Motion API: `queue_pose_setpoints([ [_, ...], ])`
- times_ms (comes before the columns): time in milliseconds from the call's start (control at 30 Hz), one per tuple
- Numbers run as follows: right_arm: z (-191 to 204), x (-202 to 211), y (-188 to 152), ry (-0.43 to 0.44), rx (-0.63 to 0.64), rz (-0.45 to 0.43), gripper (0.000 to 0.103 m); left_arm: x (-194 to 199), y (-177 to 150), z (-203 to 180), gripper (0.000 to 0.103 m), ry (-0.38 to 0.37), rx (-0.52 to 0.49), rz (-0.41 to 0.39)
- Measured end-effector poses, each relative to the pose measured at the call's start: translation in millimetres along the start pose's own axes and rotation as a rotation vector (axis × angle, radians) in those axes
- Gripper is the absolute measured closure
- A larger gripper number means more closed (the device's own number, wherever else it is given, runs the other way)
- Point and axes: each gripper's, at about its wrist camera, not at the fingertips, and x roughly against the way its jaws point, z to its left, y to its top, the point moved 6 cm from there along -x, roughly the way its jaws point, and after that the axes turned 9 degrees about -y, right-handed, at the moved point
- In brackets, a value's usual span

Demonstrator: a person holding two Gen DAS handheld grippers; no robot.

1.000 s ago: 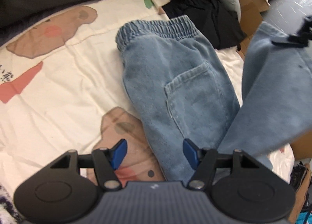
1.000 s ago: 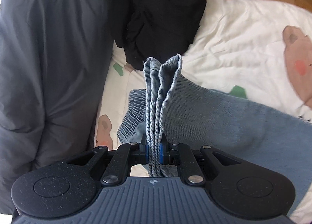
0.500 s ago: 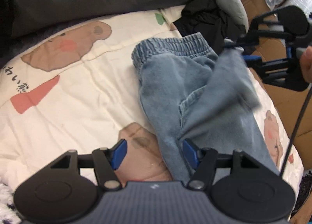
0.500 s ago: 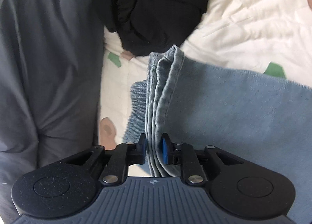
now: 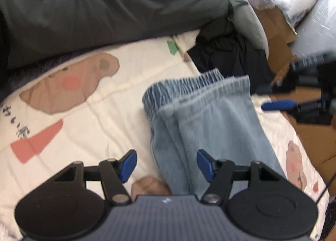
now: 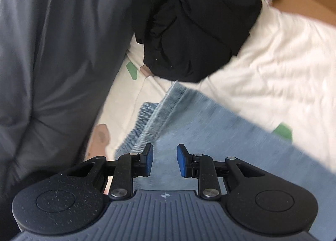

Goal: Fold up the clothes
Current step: 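Lay the leg on the waistband and open the right gripper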

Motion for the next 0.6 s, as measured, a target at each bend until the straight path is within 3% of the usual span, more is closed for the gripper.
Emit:
queue_pose_setpoints([
  [167, -13, -4, 5, -0.044, 0.141, -0.071, 0.076, -7, 15, -5, 0.037, -0.021, 0.002, -0.029],
  [233, -16, -9, 8, -0.043, 0.185, -0.077, 0.064, -10, 19, -5, 0.037, -0.023, 0.009, -0.043],
  [400, -14, -20, 19, -0.095, 0.326, -0.13, 0.062, -10, 23, -6, 0.048, -0.001, 0.026, -0.081],
  [433, -13, -22, 21, -0.104, 0.356, -0.141, 0.062, -7, 23, -7, 0.054, 0.003, 0.023, -0.093],
  [600, -7, -31, 31, -0.152, 0.502, -0.191, 0.062, 1, 27, -11, 0.06, 0.018, 0.001, -0.134],
])
